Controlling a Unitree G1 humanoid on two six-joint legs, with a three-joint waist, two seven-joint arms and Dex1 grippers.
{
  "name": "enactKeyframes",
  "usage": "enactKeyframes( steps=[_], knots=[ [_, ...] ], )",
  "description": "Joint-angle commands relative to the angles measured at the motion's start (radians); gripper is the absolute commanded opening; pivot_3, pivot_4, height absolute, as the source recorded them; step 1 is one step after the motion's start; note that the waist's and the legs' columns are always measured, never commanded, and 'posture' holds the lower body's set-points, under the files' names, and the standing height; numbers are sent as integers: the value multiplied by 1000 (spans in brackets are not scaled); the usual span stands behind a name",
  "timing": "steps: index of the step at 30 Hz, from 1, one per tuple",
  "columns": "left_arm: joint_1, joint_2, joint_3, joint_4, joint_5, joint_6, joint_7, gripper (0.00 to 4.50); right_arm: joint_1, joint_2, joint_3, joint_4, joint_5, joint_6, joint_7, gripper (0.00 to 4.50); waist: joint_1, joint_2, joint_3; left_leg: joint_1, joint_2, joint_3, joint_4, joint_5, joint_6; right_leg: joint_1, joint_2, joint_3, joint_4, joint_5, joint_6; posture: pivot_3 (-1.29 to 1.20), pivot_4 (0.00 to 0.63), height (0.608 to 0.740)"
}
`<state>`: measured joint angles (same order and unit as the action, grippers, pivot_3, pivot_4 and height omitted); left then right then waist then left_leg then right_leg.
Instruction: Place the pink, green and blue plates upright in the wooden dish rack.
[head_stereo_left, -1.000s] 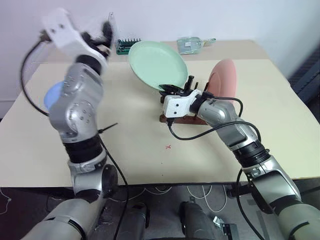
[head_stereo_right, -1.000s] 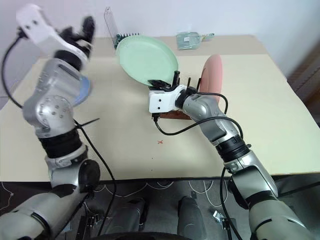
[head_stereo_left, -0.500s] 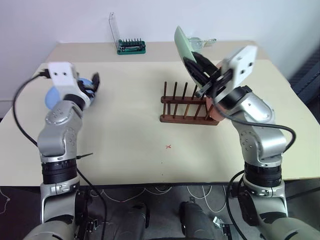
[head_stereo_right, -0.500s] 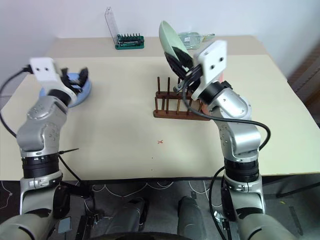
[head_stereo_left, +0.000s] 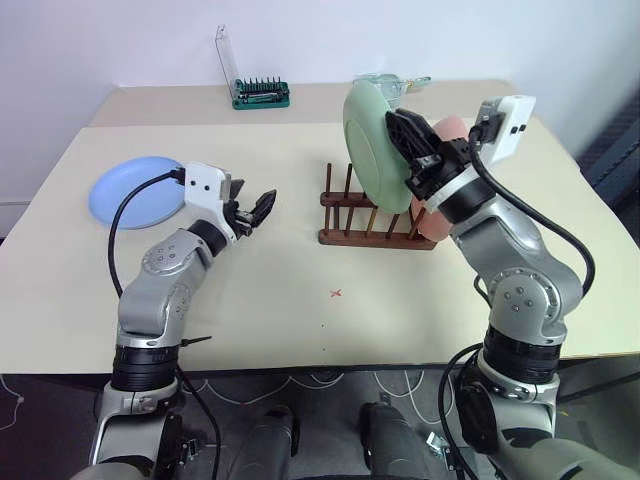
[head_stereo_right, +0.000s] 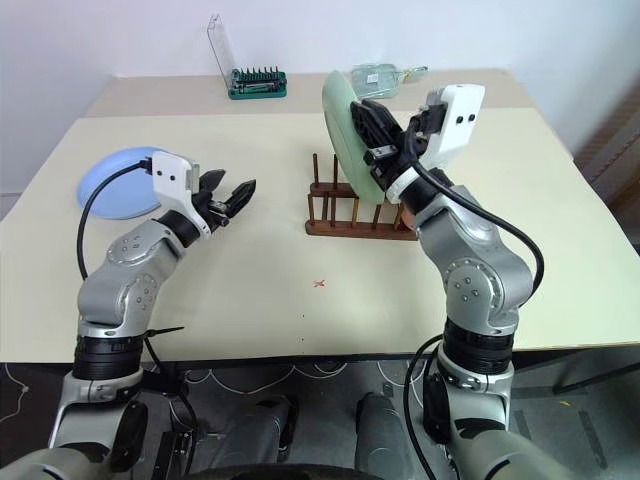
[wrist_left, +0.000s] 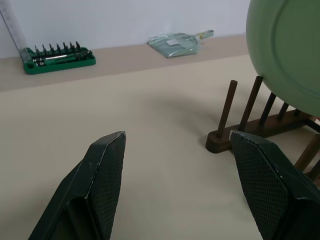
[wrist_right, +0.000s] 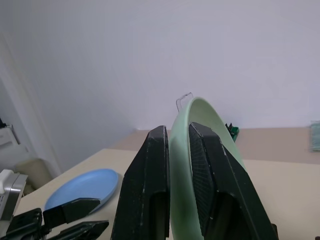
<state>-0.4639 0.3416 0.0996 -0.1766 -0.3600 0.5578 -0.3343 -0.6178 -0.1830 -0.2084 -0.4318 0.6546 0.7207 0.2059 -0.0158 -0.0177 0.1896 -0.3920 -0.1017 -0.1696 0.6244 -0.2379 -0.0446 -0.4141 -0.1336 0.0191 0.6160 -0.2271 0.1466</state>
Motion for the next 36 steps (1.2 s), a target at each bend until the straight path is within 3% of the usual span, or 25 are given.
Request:
enactKeyframes(
  steps=[1, 16, 19, 36],
  knots=[
    [1, -1, 9, -41, -1, -16, -1, 3388, -19, -32, 16, -3, -11, -5, 0, 624, 1, 0, 0, 0, 0, 0, 0, 0, 0, 0, 0, 0, 0, 0, 0, 0, 150, 740],
    [7, -6, 6, -41, 5, -21, 1, 3388, 9, -129, 60, 7, -14, 19, 59, 624, 0, 0, 0, 0, 0, 0, 0, 0, 0, 1, 0, 0, 0, 0, 0, 0, 150, 740],
    [4, -9, 3, -37, 6, -24, 0, 3456, 10, -133, 58, 1, -2, 27, 65, 12, 1, 0, 0, 0, 0, 0, 0, 0, 0, 1, 0, 0, 0, 0, 0, 0, 150, 740],
    [10, -19, 3, -32, 16, -28, 2, 3456, -49, -114, 9, 14, 95, 41, 53, 12, 2, 0, 0, 0, 1, 0, -1, 0, 0, 0, 0, 0, -1, 0, 0, 0, 150, 740]
  ],
)
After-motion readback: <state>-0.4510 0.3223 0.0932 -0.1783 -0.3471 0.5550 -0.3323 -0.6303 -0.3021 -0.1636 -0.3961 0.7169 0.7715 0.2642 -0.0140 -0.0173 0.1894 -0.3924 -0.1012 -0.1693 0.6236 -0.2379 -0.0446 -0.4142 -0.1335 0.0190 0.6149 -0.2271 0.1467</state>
